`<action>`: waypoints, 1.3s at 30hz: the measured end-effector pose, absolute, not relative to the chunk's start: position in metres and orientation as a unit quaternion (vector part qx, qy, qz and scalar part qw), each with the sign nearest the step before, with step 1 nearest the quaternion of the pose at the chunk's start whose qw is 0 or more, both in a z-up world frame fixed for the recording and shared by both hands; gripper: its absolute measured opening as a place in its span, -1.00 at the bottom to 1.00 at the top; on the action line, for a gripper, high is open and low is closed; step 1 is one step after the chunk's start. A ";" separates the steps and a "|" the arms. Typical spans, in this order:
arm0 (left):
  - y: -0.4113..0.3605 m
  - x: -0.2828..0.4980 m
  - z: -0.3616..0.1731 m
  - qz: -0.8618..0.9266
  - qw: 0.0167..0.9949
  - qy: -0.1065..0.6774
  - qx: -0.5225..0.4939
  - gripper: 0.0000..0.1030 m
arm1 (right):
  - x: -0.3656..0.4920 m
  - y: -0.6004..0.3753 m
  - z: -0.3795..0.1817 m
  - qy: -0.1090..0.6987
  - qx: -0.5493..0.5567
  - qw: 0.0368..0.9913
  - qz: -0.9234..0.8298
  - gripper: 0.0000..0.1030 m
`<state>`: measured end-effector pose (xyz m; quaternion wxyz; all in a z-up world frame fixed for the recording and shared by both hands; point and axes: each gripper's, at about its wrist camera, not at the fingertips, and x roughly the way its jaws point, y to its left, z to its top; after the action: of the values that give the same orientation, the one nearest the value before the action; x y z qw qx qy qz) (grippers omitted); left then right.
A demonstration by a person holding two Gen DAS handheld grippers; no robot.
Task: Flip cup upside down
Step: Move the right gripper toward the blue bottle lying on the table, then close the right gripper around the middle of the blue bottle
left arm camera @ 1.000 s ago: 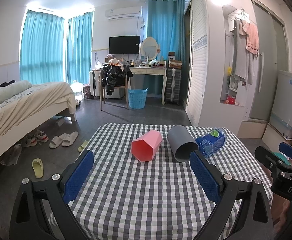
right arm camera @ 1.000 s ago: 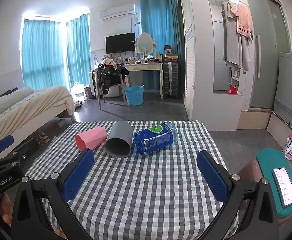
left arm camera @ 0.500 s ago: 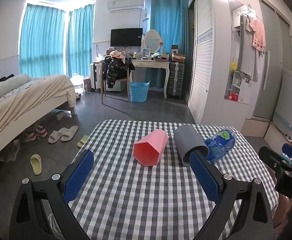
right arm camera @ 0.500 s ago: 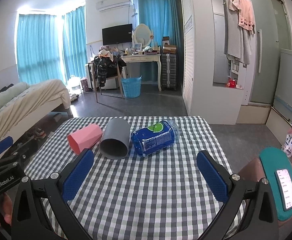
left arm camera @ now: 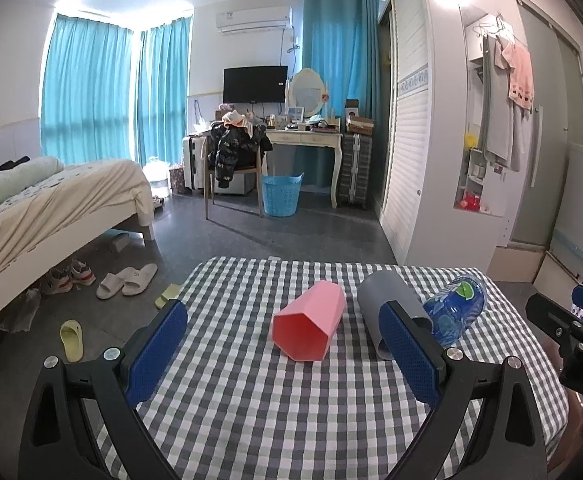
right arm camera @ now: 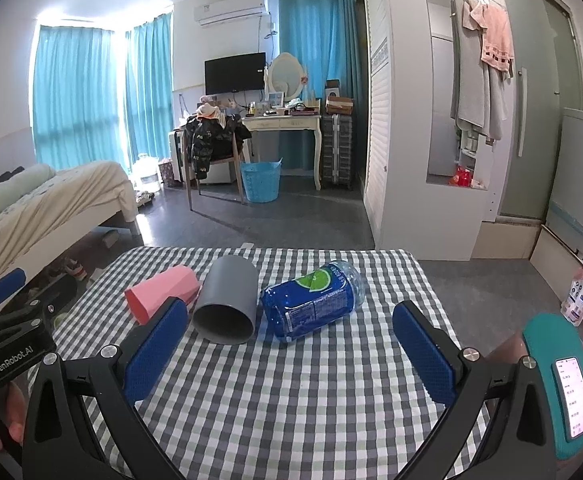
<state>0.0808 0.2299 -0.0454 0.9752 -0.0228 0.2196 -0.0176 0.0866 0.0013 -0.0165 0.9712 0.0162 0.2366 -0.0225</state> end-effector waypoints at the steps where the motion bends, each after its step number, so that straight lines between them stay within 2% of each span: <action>1: 0.230 0.082 -0.045 -0.018 0.975 0.220 -0.023 0.93 | 0.088 0.001 -0.017 0.239 0.016 0.971 -0.024 0.99; 9: 0.235 0.101 -0.051 -0.008 0.975 0.222 -0.020 0.93 | 0.117 -0.003 -0.023 0.267 0.033 0.962 -0.040 0.99; 26: 0.249 0.155 -0.090 -0.015 0.963 0.265 -0.042 0.93 | 0.266 -0.015 -0.076 0.369 0.060 0.917 -0.141 0.99; 33: 0.254 0.157 -0.098 -0.017 0.960 0.275 -0.051 0.93 | 0.279 -0.017 -0.093 0.390 0.039 0.905 -0.166 0.96; 39: 0.255 0.153 -0.096 -0.017 0.960 0.274 -0.053 0.93 | 0.269 -0.039 -0.103 0.404 0.071 0.896 -0.170 0.96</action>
<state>0.1526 0.2554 -0.0955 0.9600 -0.0534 0.2745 -0.0172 0.2694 -0.0386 -0.1035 0.8961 0.0709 0.4036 -0.1704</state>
